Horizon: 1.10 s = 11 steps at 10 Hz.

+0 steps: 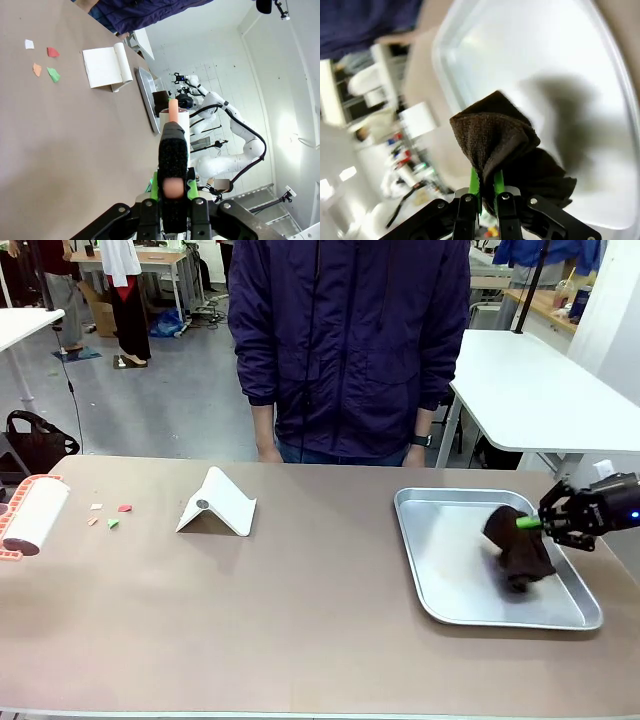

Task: Clean the surface of the table.
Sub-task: If a person points to the right, clean the right side of the table with your right hand, and if they point to the left, clean the left side with your left hand.

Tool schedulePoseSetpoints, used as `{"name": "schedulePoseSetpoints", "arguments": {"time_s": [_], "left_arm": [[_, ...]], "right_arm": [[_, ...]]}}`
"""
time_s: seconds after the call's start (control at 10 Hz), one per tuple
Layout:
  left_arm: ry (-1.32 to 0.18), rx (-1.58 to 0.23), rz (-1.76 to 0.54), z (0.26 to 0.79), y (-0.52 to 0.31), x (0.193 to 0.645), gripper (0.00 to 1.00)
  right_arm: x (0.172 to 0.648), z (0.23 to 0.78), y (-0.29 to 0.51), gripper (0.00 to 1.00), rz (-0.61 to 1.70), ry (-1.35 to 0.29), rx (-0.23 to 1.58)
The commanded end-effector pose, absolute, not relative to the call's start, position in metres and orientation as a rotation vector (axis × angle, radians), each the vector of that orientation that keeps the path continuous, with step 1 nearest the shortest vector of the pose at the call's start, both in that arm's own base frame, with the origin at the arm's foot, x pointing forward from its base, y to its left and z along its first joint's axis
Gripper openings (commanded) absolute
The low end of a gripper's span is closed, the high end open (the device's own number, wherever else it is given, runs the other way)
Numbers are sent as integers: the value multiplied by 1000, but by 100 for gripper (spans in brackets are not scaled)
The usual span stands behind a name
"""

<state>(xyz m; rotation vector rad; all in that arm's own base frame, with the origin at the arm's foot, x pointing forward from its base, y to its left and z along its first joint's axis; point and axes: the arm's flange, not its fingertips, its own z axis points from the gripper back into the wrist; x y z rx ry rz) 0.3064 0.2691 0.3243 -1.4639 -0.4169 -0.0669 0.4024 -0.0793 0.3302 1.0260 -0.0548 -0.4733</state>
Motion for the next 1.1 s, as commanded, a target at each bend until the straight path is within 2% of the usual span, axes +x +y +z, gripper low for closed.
{"name": "schedulePoseSetpoints", "arguments": {"time_s": [0.0,0.2,0.4,0.8,1.0], "left_arm": [[-420,-1468,-73,328,268,305,4],[-420,-1468,-73,328,268,305,4],[-420,-1468,-73,328,268,305,4],[-420,-1468,-73,328,268,305,4],[-420,-1468,-73,328,268,305,4]], "right_arm": [[392,333,-103,12,-352,-1,1344],[373,345,-116,12,-214,34,1558],[349,357,-131,12,-99,44,1669],[304,360,-165,12,-43,-49,1742],[301,357,-169,12,-42,-68,1766]]}}
